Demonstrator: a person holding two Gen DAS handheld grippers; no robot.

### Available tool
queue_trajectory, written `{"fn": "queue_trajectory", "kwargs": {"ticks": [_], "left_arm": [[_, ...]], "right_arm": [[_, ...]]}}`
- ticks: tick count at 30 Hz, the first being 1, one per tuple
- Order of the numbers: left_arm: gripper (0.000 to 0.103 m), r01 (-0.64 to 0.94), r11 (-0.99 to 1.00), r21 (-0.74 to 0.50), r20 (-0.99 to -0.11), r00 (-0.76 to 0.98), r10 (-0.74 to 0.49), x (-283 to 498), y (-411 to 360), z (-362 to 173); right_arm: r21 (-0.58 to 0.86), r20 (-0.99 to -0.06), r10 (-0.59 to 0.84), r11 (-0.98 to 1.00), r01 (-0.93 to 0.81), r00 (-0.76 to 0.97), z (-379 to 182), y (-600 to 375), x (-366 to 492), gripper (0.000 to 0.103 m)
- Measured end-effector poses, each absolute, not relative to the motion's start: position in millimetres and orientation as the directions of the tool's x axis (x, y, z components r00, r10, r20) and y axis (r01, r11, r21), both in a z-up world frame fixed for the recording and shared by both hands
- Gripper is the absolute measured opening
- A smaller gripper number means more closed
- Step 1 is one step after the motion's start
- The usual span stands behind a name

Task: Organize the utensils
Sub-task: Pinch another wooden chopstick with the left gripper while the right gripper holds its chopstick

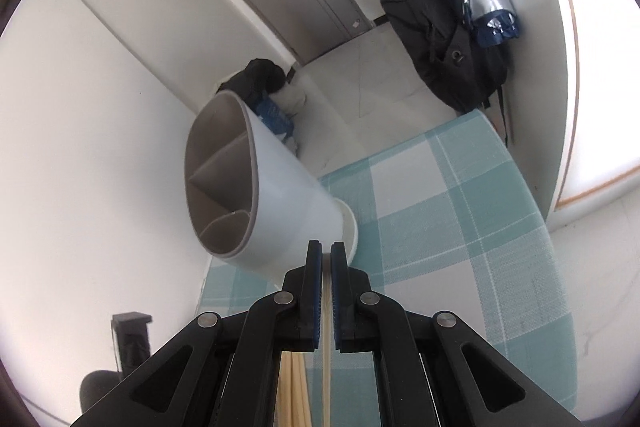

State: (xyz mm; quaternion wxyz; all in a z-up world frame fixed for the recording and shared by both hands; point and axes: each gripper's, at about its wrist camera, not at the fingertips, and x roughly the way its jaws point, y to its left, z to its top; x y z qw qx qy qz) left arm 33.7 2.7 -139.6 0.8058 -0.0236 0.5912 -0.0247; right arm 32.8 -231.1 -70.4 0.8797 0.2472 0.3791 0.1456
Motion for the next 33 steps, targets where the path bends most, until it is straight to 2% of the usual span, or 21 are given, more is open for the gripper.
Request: {"fn": "queue_trajectory", "kwargs": {"ticks": [14, 17, 20, 23, 25, 26, 28, 30, 33], "left_arm": [[0.102, -0.046, 0.999, -0.025, -0.96, 0.28, -0.011, 32.3, 10.9, -139.6], [0.098, -0.049, 0.999, -0.005, -0.959, 0.282, 0.009, 43.8, 12.5, -141.7], [0.086, -0.028, 1.0, -0.004, -0.957, 0.289, 0.004, 56.9, 13.6, -140.0], [0.07, -0.013, 1.0, -0.005, -0.957, 0.291, -0.001, 68.5, 11.3, -137.6], [0.045, -0.016, 1.0, -0.007, -0.955, 0.296, -0.002, 69.7, 9.3, -135.2], [0.037, -0.014, 1.0, -0.01, -0.955, 0.295, -0.005, 70.0, 6.9, -134.8], [0.01, 0.01, 1.0, -0.017, -0.958, 0.287, -0.019, 70.0, -2.6, -134.1], [0.004, 0.023, 1.0, 0.004, -0.959, 0.283, -0.002, 69.4, -9.3, -134.3], [0.003, 0.02, 1.0, 0.014, -0.961, 0.277, 0.008, 67.2, -12.9, -132.6]], "right_arm": [[0.523, -0.57, 0.414, 0.849, -0.075, 0.71, -63.6, -237.4, 20.5, 0.003], [0.523, -0.571, 0.411, 0.849, -0.071, 0.71, -64.5, -237.9, 20.5, 0.003], [0.531, -0.567, 0.416, 0.844, -0.07, 0.711, -63.7, -238.1, 19.2, 0.003], [0.528, -0.563, 0.414, 0.846, -0.074, 0.715, -62.6, -237.6, 18.6, 0.003], [0.522, -0.563, 0.411, 0.849, -0.077, 0.717, -62.0, -237.1, 18.1, 0.003], [0.522, -0.563, 0.412, 0.85, -0.078, 0.717, -61.7, -237.2, 17.9, 0.003], [0.522, -0.563, 0.412, 0.849, -0.078, 0.717, -61.1, -237.4, 17.4, 0.003], [0.521, -0.562, 0.41, 0.85, -0.078, 0.719, -60.6, -237.6, 17.0, 0.003], [0.513, -0.561, 0.409, 0.854, -0.086, 0.719, -58.9, -236.6, 14.9, 0.003]]}}
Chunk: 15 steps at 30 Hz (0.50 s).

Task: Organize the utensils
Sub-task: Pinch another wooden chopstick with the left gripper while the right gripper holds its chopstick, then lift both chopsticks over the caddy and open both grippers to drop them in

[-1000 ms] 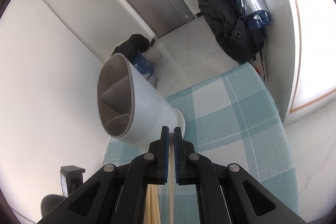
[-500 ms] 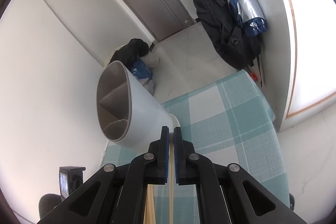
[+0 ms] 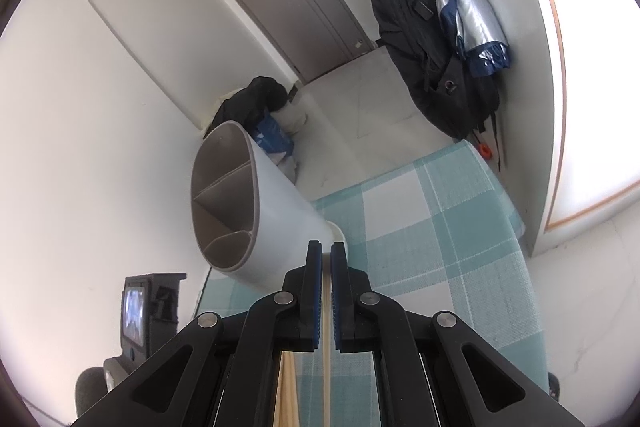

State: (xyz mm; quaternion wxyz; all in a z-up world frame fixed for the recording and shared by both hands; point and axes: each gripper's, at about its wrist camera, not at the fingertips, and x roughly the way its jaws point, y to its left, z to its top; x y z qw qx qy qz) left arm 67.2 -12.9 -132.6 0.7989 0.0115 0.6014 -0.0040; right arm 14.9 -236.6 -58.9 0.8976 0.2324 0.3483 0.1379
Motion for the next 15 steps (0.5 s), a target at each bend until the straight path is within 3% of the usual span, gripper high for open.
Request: {"fn": "queue_trajectory", "kwargs": {"ticks": [11, 15], "left_arm": [[0.002, 0.024, 0.987, -0.158, -0.849, 0.507, -0.148, 40.3, 15.4, -67.3], [0.002, 0.064, 0.972, -0.228, -0.748, 0.627, -0.217, 23.3, 22.3, -34.6]], "right_arm": [[0.409, -0.515, 0.397, 0.893, -0.189, 0.76, -39.7, -212.5, -8.4, 0.003], [0.373, -0.486, 0.396, 0.9, -0.225, 0.779, -31.2, -202.8, -18.6, 0.003]]}}
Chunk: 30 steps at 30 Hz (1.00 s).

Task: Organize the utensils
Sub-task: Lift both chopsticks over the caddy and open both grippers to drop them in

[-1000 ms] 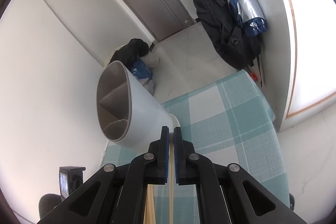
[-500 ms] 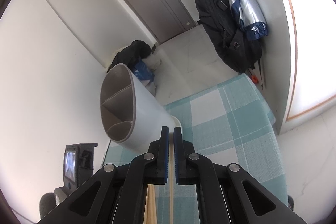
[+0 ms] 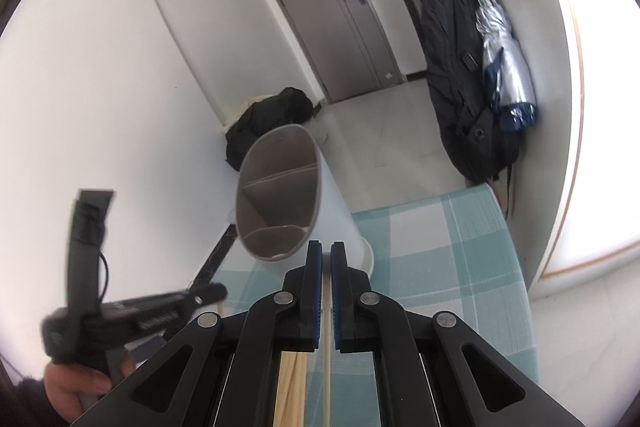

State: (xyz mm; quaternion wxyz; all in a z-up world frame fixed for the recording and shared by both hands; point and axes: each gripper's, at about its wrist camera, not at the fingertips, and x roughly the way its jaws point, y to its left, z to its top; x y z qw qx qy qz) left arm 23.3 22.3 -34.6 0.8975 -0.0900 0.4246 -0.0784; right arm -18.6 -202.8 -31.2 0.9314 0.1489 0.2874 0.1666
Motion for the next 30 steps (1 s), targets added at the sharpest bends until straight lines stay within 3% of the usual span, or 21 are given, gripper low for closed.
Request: {"fn": "queue_trajectory", "kwargs": {"ticks": [4, 15, 30], "left_arm": [[0.002, 0.122, 0.97, -0.212, -0.695, 0.679, -0.238, 12.1, 18.5, -15.4], [0.002, 0.211, 0.96, -0.183, -0.689, 0.669, -0.279, -2.7, 9.4, 7.0], [0.002, 0.244, 0.946, -0.213, -0.722, 0.613, -0.321, 8.5, 11.5, 28.2]], "right_arm": [[0.316, -0.445, 0.386, 0.912, -0.262, 0.808, -19.4, -191.9, -29.6, 0.003], [0.183, -0.363, 0.35, 0.936, -0.302, 0.864, -0.8, -163.4, -55.2, 0.003], [0.178, -0.284, 0.364, 0.929, -0.324, 0.887, 25.0, -160.4, -57.7, 0.003]]}}
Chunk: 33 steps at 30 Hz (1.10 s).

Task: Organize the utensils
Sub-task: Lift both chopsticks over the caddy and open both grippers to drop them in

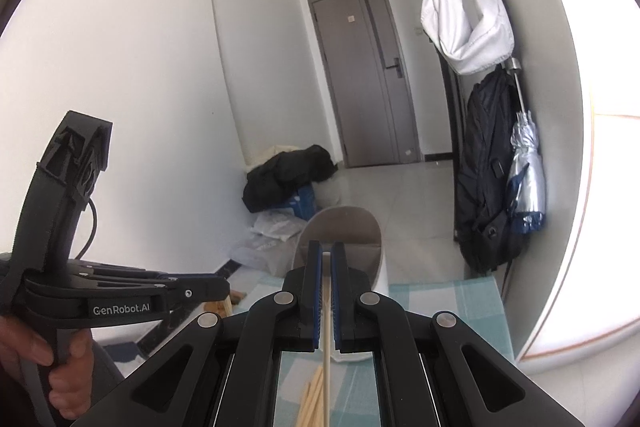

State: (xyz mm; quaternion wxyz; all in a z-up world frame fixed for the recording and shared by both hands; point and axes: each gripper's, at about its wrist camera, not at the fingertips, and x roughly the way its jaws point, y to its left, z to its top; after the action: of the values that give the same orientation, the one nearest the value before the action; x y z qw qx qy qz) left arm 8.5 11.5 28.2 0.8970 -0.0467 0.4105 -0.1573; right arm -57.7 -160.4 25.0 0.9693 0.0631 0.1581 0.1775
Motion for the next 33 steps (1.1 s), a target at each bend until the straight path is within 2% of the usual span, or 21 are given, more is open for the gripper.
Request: {"fn": "queue_trajectory", "kwargs": {"ticks": [6, 21, 27, 33], "left_arm": [[0.002, 0.265, 0.933, -0.243, -0.714, 0.602, -0.357, 19.1, 10.2, 57.4], [0.002, 0.286, 0.913, -0.292, -0.569, 0.715, -0.406, 84.3, 17.1, 152.8], [0.002, 0.3, 0.91, -0.286, -0.543, 0.732, -0.412, 112.6, 16.5, 156.6], [0.002, 0.308, 0.904, -0.297, -0.561, 0.71, -0.426, 138.4, 19.4, 136.6]], "right_arm": [[0.198, -0.255, 0.377, 0.922, -0.334, 0.89, 49.0, -164.7, -44.3, 0.003], [0.143, -0.109, 0.404, 0.911, -0.388, 0.908, 139.0, -159.5, 17.7, 0.003], [0.133, -0.1, 0.379, 0.921, -0.365, 0.92, 144.0, -159.0, 58.4, 0.003], [0.111, -0.109, 0.371, 0.926, -0.36, 0.922, 132.3, -153.4, 87.4, 0.003]]}}
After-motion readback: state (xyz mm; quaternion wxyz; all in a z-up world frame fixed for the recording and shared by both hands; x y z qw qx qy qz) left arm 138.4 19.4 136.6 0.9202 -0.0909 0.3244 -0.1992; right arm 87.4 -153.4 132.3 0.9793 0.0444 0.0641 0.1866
